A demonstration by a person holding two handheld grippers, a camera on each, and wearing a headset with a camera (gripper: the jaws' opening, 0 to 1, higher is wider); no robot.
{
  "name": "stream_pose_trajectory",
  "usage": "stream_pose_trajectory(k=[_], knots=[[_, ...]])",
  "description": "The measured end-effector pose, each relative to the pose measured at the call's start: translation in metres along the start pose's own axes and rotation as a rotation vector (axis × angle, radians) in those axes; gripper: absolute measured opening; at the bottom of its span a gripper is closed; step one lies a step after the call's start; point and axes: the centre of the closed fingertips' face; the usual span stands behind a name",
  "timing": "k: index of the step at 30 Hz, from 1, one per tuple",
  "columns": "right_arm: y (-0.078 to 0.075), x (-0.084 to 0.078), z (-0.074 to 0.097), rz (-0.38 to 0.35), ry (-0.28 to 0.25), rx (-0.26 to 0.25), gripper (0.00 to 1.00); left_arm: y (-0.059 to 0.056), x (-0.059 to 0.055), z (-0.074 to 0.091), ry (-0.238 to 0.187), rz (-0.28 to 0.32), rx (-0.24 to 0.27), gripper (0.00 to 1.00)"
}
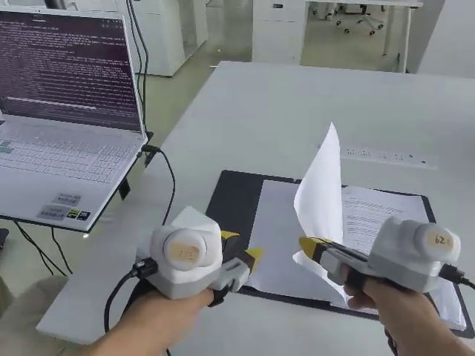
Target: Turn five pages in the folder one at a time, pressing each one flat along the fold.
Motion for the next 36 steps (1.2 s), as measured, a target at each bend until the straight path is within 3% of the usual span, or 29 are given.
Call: stream_pose_trajectory(k=[7,9,18,27,36], knots=[[0.001,-0.016,-0.024,-0.020,0.044,0.005,0.00,0.013,-0.008,0.007,0.005,0.018,0.025,0.23],[0.002,-0.023,-0.031,-0.083,0.062,0.014,0.00,0.015,-0.009,0.008,0.007,0.026,0.031,0.23],[0.003,-0.052,-0.057,-0.101,0.145,0.022,0.00,0.027,-0.018,0.014,0.019,0.039,0.052,0.23],[-0.002,-0.083,-0.072,-0.122,0.218,0.013,0.00,0.035,-0.030,0.018,0.042,0.052,0.065,0.23],[-0.006,-0.096,-0.078,-0.178,0.228,0.003,0.04,0.041,-0.041,0.021,0.069,0.051,0.077,0.23]])
Point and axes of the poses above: the centre of the closed fingertips' face, and the gripper's own axes: z roughly backward along the fingers, y roughly to its left, x roughly out of its top, and after that the axes turned 7 degrees about x, right-handed
